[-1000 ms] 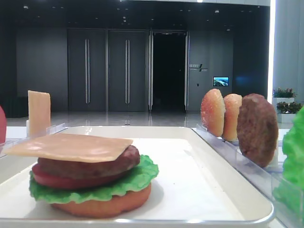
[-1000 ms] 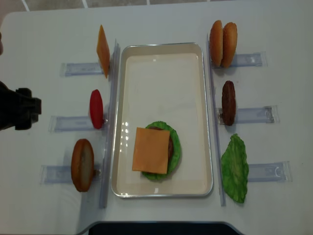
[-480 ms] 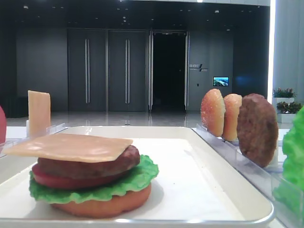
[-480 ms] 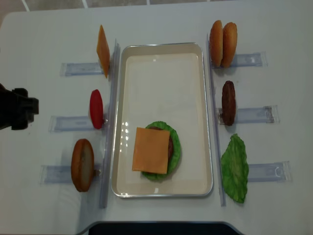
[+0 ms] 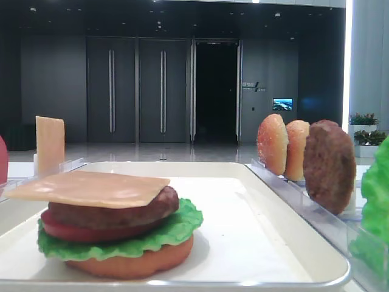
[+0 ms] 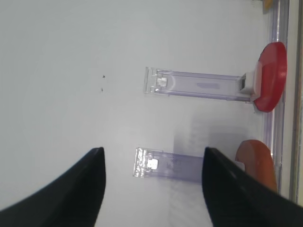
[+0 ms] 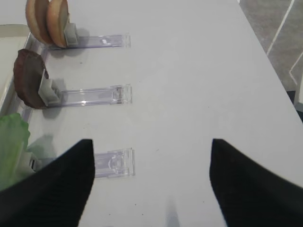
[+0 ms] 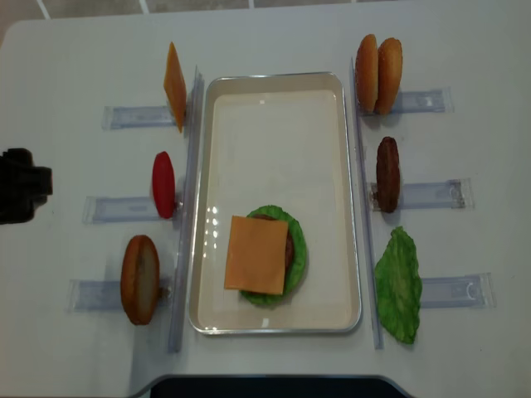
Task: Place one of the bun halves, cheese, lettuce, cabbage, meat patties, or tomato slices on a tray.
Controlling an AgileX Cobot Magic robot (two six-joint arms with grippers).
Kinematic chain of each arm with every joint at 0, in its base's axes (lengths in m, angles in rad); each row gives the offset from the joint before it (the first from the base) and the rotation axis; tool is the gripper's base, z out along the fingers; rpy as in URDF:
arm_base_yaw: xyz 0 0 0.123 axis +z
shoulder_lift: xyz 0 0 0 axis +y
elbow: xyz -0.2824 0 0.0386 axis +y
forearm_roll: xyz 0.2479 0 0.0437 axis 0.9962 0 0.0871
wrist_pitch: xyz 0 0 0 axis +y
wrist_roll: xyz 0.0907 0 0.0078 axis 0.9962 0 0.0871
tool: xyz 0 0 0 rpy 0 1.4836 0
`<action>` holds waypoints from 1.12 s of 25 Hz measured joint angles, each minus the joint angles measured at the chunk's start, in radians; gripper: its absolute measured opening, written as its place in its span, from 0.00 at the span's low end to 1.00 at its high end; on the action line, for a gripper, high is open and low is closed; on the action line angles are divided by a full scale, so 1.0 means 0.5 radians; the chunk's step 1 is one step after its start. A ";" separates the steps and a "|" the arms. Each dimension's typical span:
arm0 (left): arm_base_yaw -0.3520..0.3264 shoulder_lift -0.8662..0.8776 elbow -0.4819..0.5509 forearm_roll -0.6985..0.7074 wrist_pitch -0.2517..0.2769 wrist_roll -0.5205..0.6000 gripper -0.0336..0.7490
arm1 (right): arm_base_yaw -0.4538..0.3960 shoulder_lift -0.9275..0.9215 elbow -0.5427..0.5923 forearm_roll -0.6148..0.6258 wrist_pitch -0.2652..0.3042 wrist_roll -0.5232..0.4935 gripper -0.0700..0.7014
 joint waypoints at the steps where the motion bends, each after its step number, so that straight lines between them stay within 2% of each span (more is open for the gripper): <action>1: 0.000 -0.036 0.015 -0.013 0.006 0.002 0.66 | 0.000 0.000 0.000 0.000 0.000 0.000 0.76; 14: 0.000 -0.639 0.427 -0.321 0.063 0.166 0.66 | 0.000 0.000 0.000 0.000 0.000 0.000 0.76; 22: 0.000 -0.985 0.654 -0.633 0.093 0.615 0.66 | 0.000 0.000 0.000 0.000 0.000 0.000 0.76; 28: 0.000 -1.198 0.673 -0.659 0.093 0.706 0.66 | 0.000 0.000 0.000 0.000 0.000 0.000 0.76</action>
